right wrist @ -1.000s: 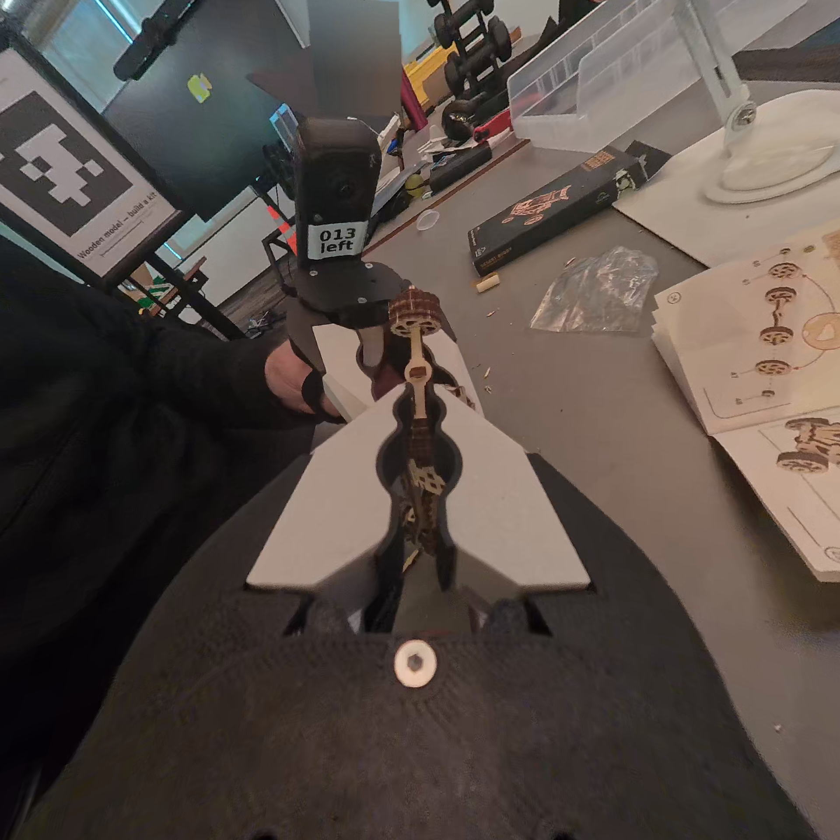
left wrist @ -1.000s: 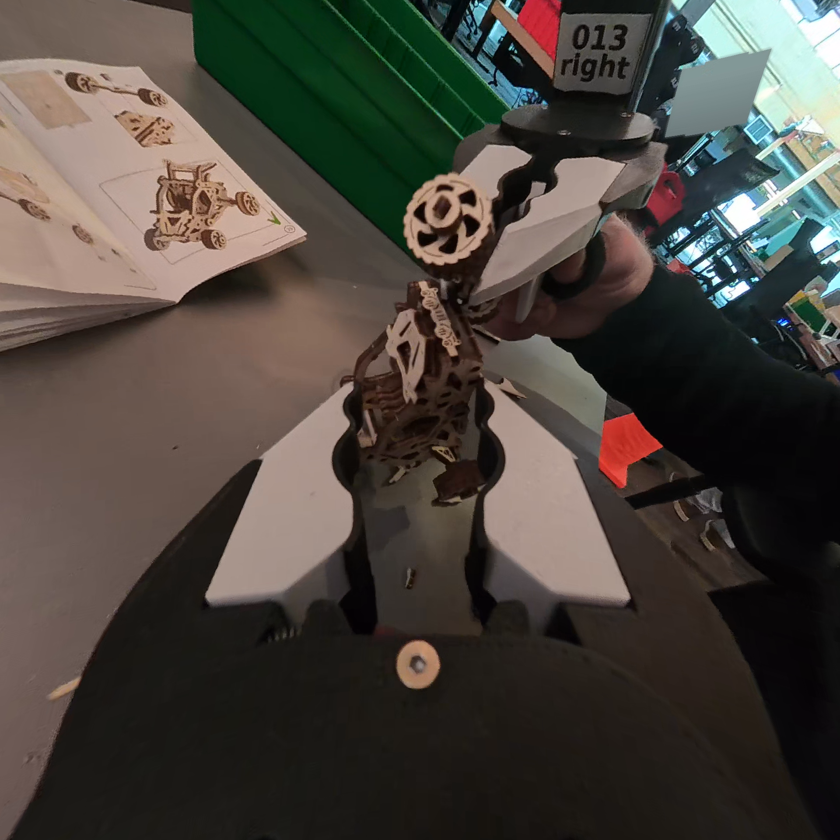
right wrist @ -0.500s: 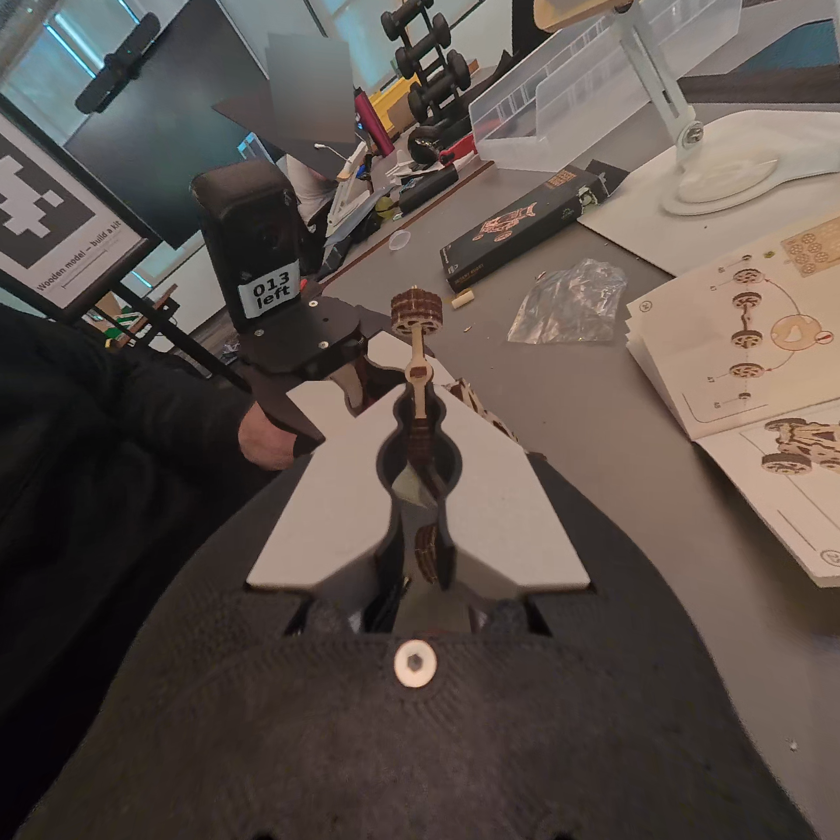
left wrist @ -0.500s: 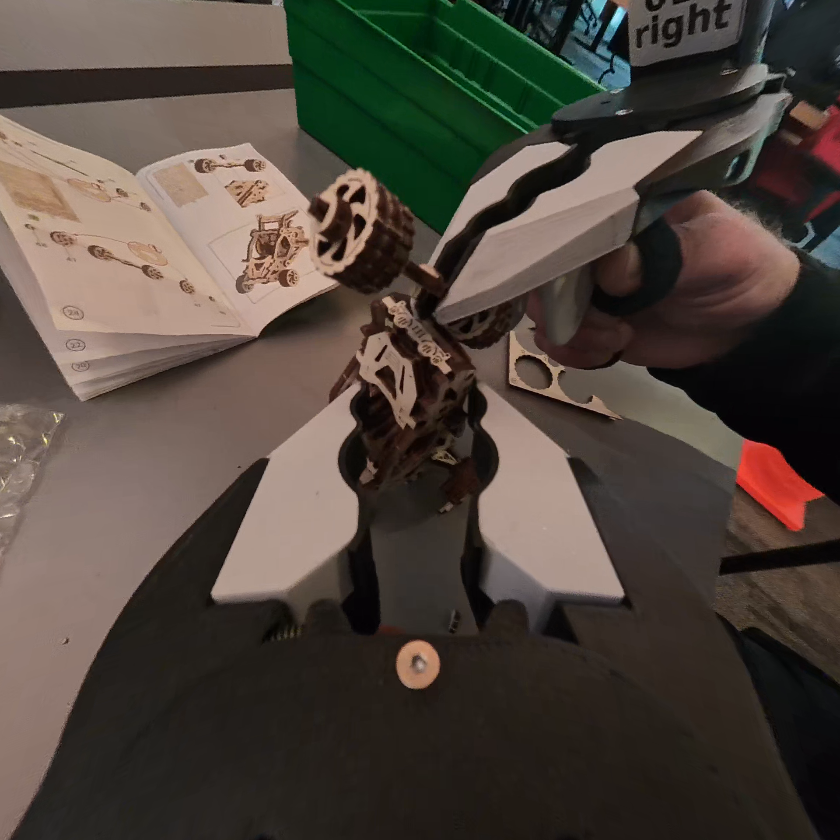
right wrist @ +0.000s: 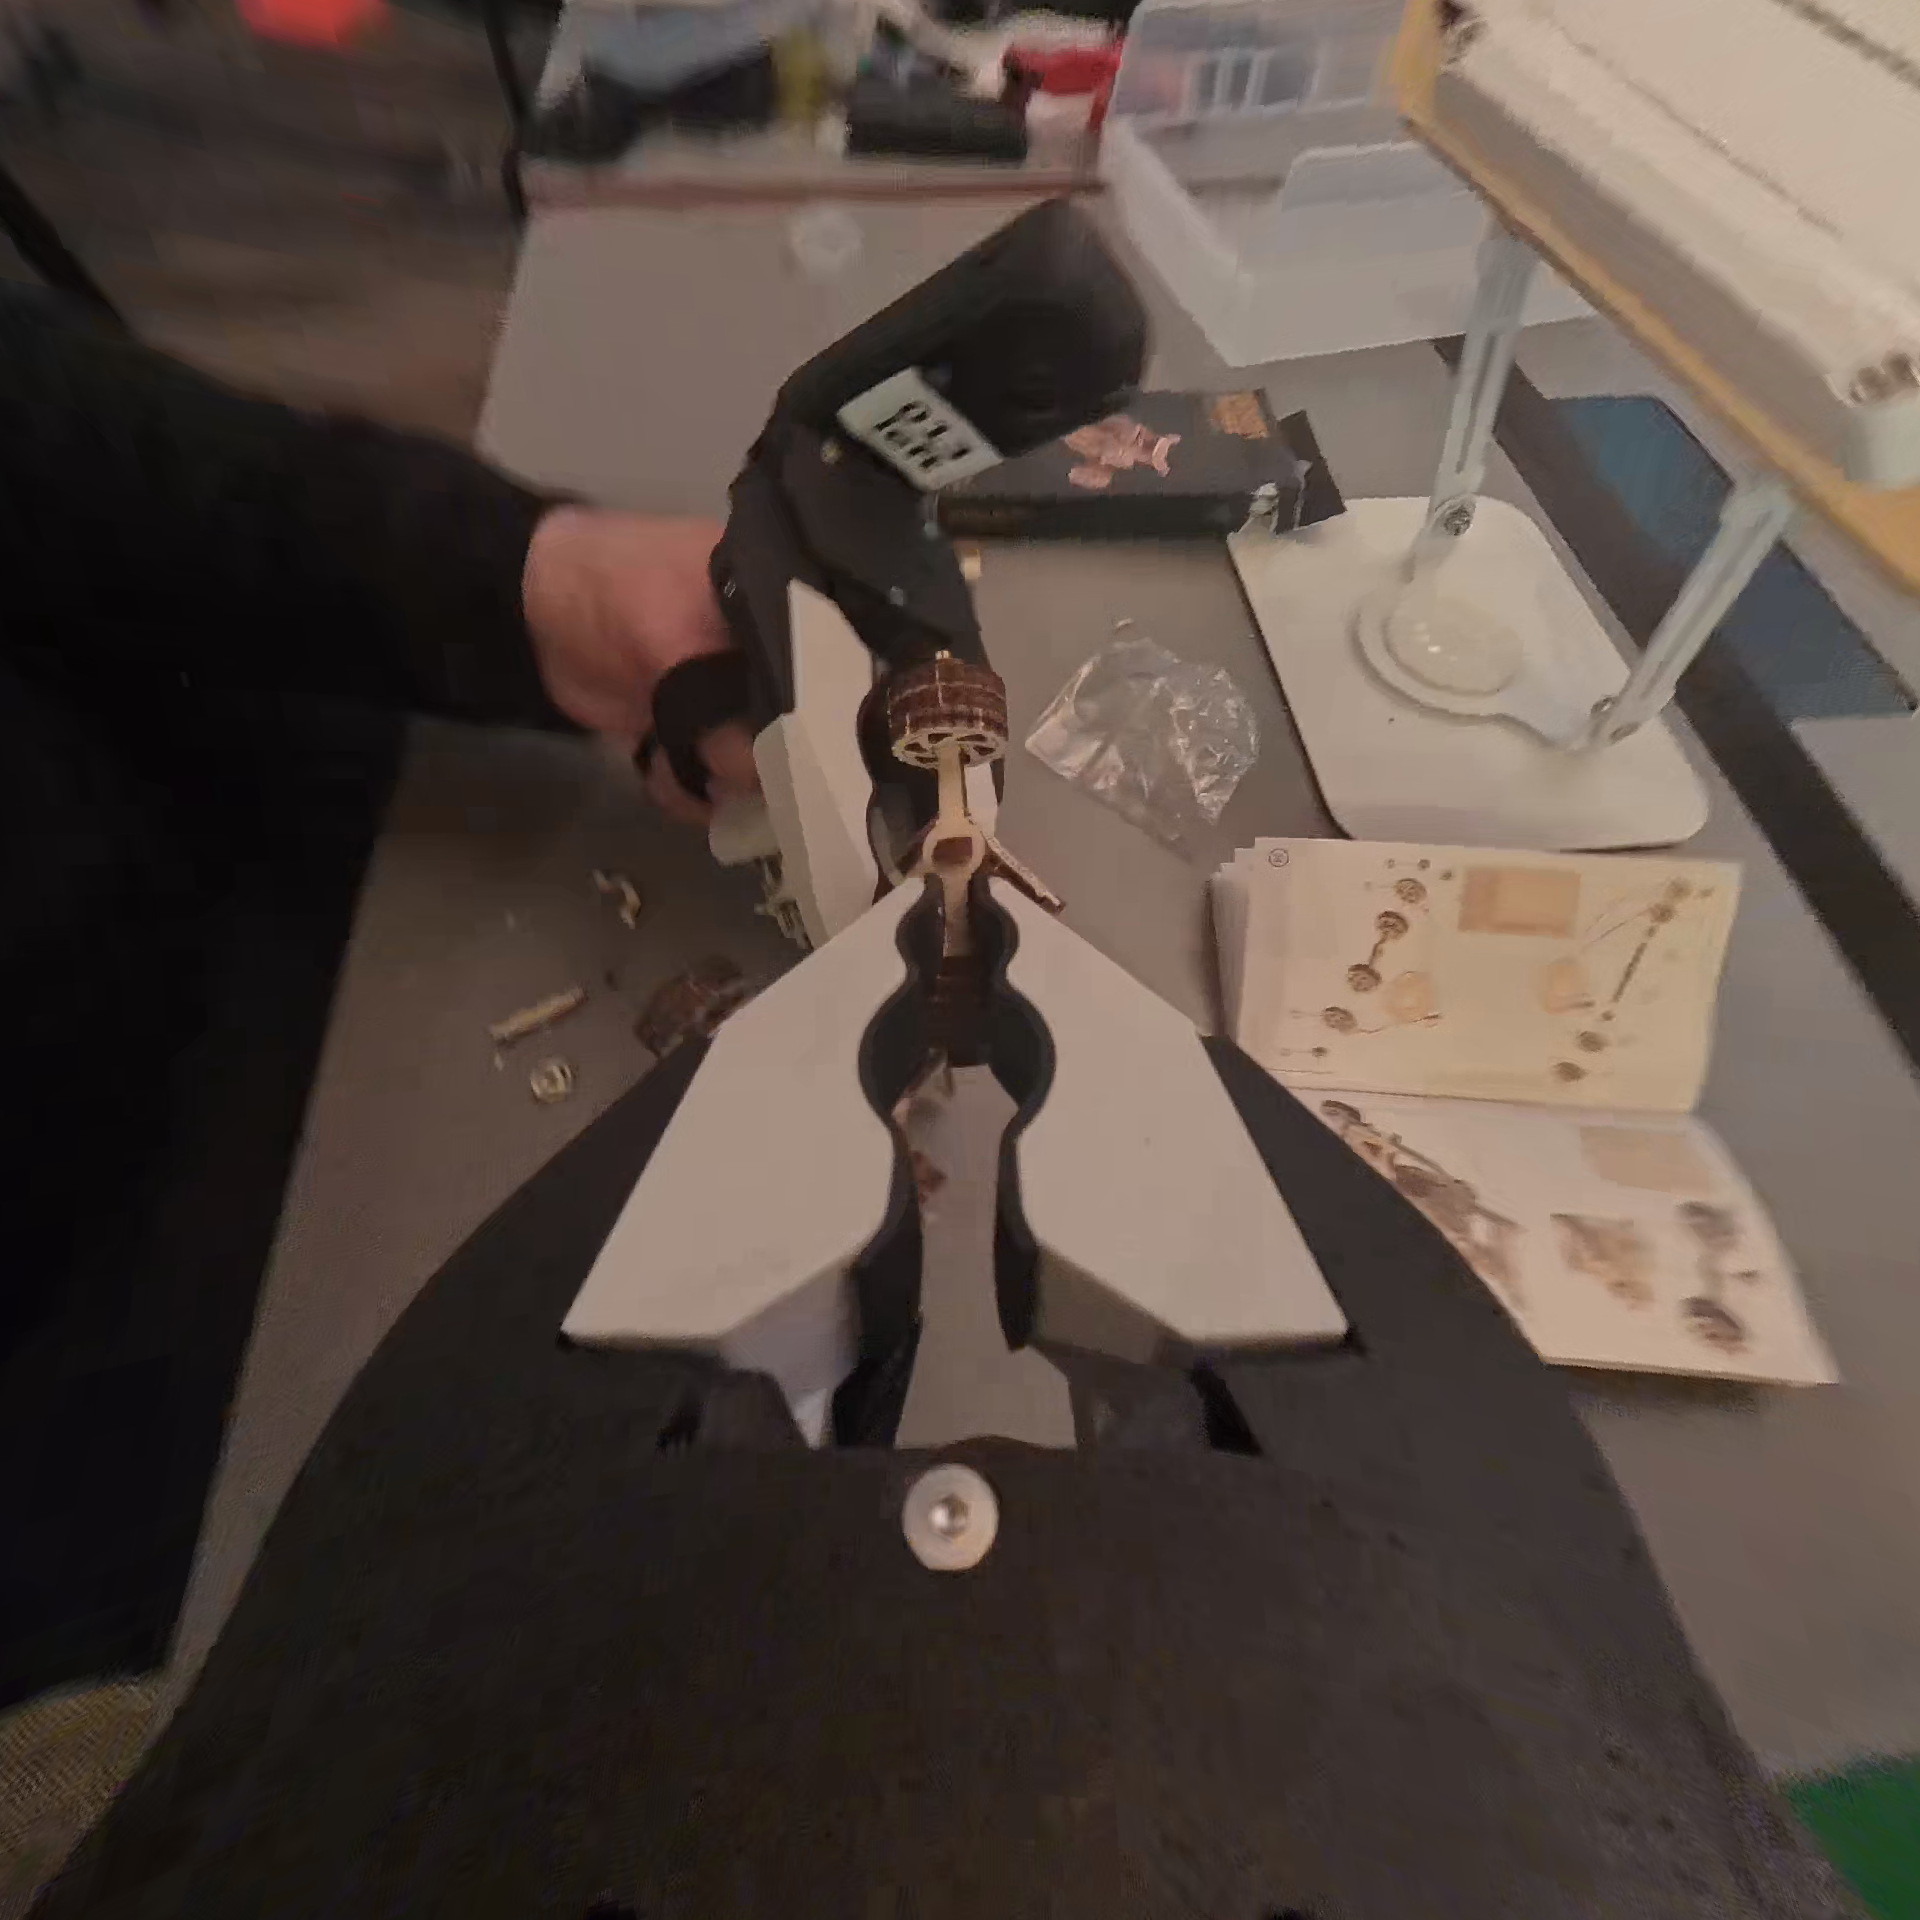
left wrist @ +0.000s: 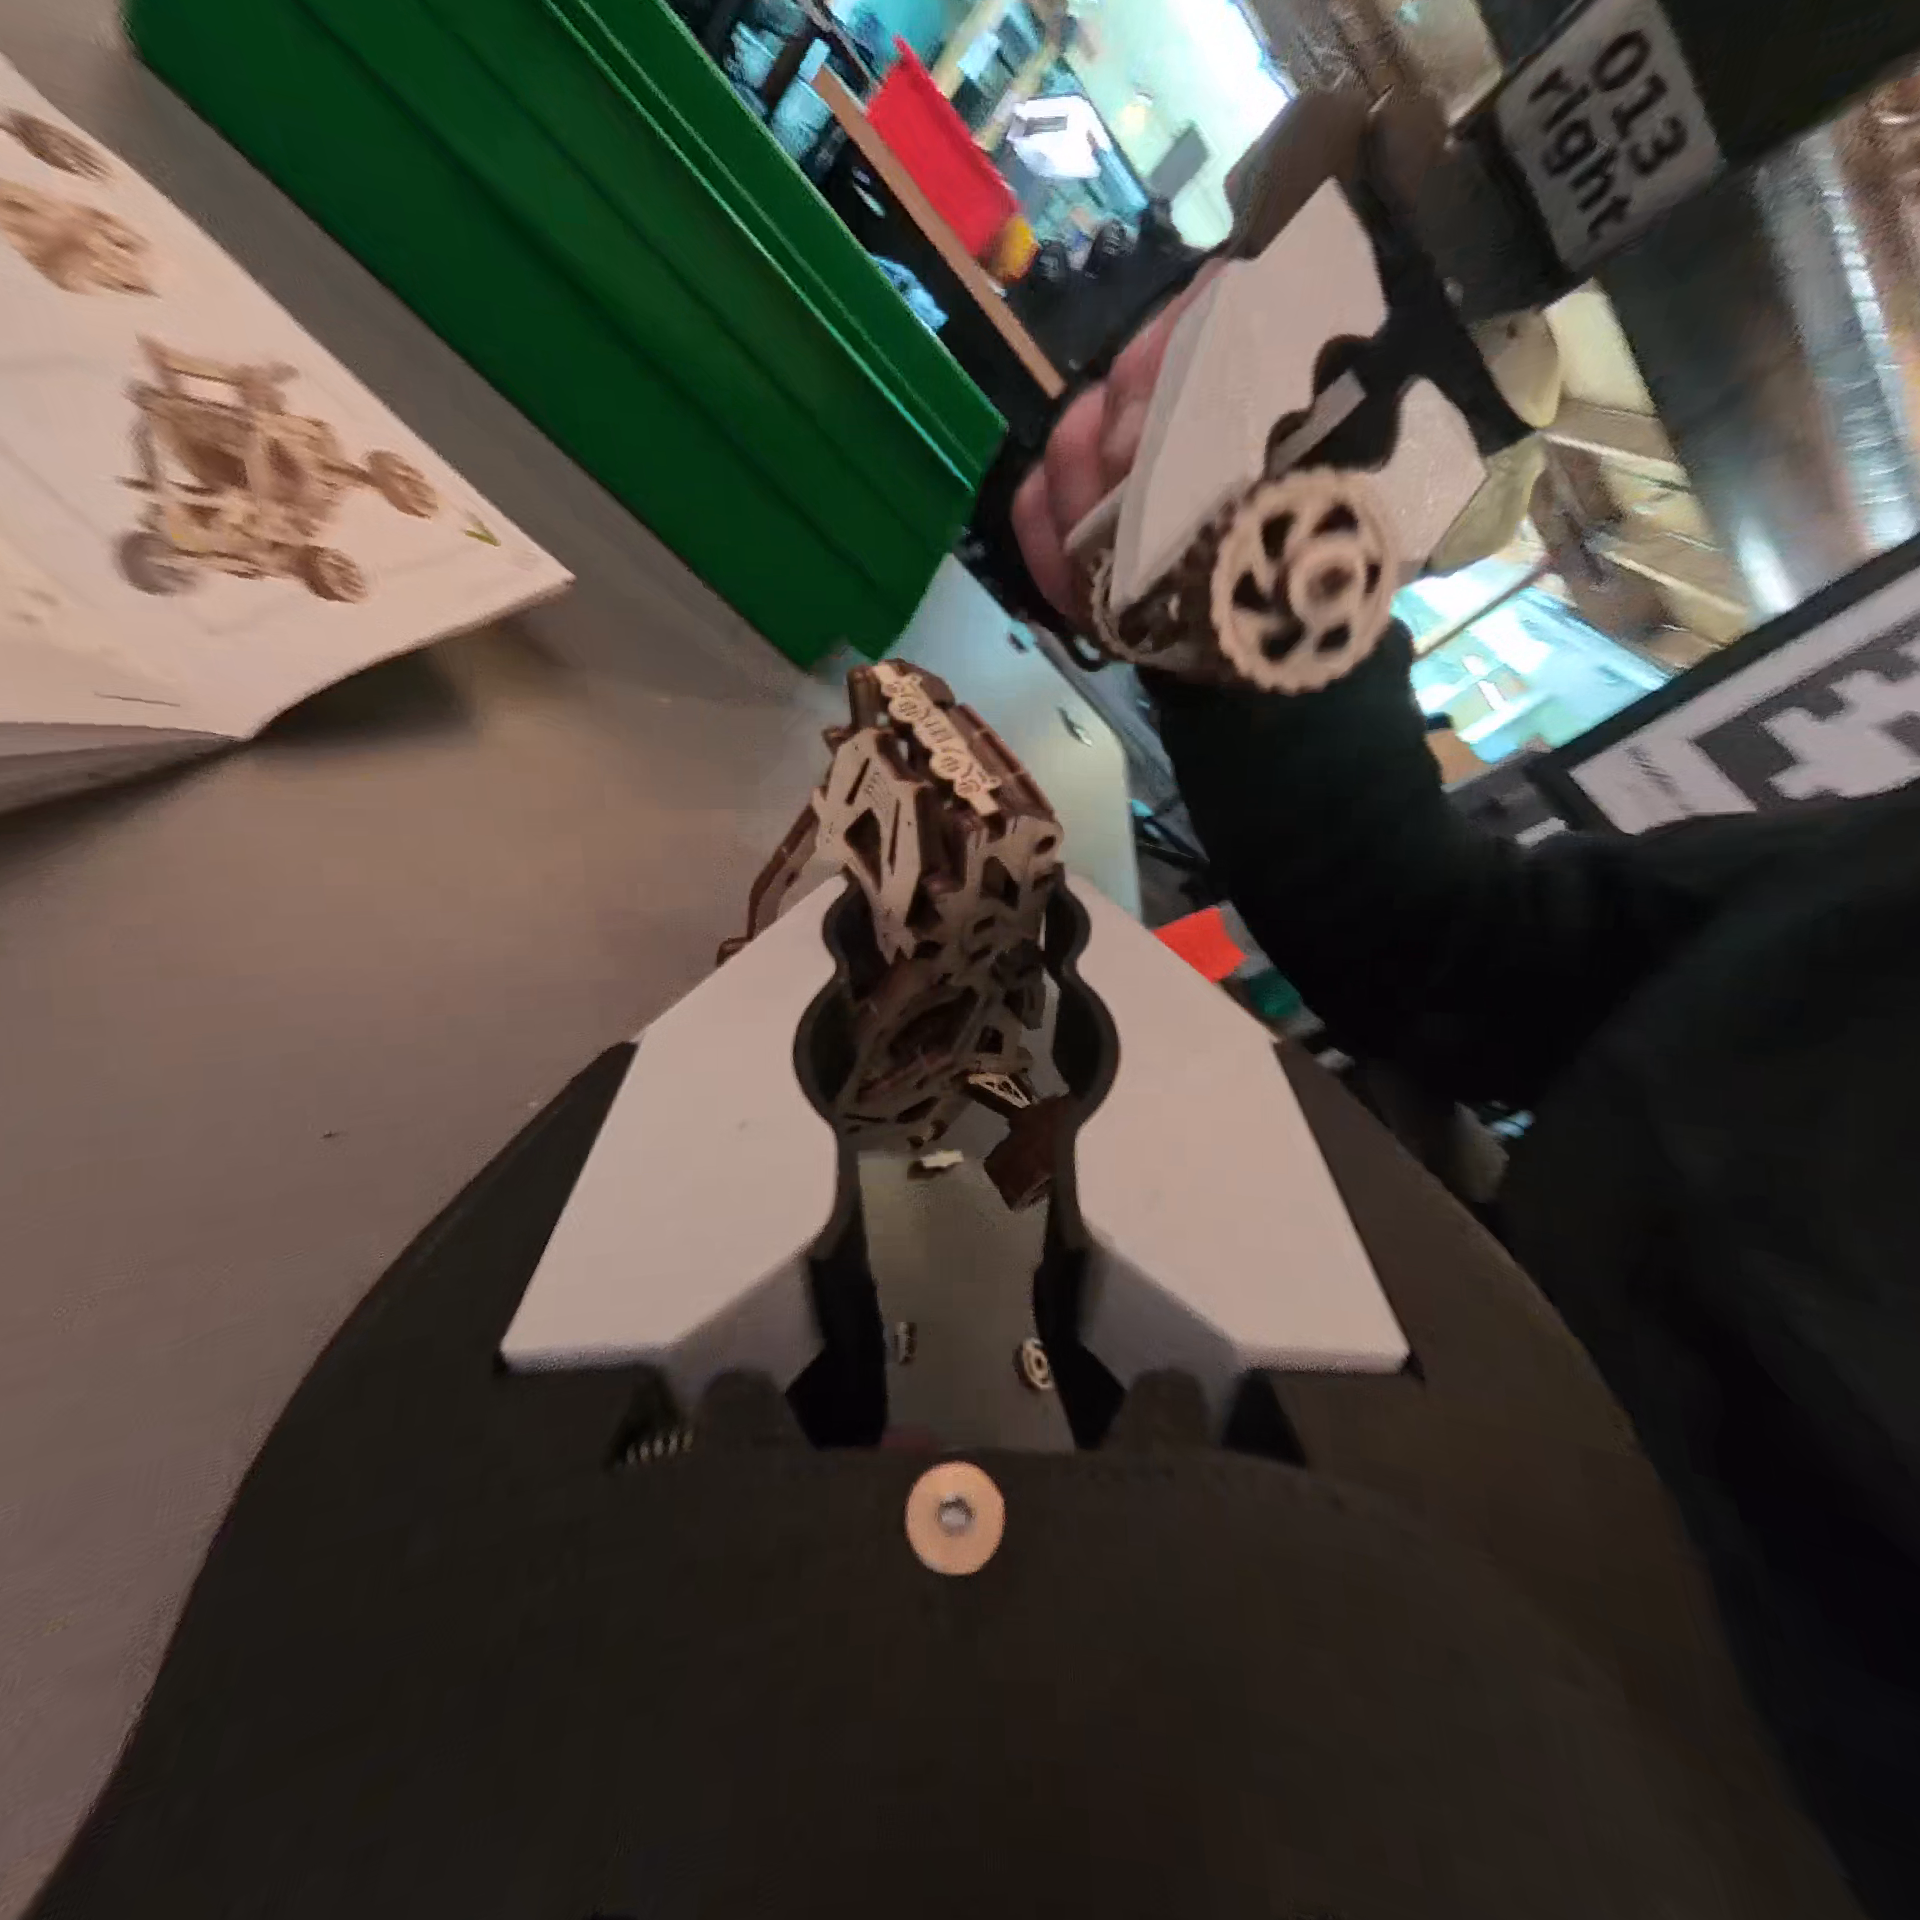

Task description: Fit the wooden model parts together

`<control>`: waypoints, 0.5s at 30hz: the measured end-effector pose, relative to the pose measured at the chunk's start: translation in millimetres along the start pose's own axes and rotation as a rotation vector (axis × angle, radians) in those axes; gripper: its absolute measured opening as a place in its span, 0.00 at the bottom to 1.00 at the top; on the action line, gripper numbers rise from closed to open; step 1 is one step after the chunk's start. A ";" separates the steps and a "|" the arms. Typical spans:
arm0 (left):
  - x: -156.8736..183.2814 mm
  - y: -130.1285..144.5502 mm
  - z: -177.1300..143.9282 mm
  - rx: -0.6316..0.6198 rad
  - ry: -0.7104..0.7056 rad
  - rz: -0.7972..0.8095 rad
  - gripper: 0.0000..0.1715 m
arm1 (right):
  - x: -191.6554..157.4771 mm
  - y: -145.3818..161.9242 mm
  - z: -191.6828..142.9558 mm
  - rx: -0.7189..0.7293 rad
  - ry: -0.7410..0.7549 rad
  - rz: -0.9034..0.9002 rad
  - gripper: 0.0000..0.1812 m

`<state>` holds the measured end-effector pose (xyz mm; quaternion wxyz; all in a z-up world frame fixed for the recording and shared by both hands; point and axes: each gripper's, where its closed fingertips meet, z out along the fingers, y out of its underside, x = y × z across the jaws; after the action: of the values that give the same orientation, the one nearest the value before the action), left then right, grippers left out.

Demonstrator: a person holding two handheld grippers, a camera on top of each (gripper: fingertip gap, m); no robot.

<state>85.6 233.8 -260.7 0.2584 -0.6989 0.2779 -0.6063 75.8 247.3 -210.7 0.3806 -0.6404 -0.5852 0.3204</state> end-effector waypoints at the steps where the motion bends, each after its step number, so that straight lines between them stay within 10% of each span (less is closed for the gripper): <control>1: 3.5 2.2 1.5 -0.017 0.037 -0.007 0.18 | -3.1 2.2 1.4 -0.055 0.007 -0.065 0.01; 15: 30.2 19.9 8.8 -0.042 0.368 -0.257 0.17 | -28.9 29.7 10.3 -0.261 -0.031 -0.291 0.01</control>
<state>96.2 198.7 -254.5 0.1094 -0.6113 0.2415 -0.7457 78.9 219.1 -242.6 0.3276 -0.5880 -0.7139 0.1930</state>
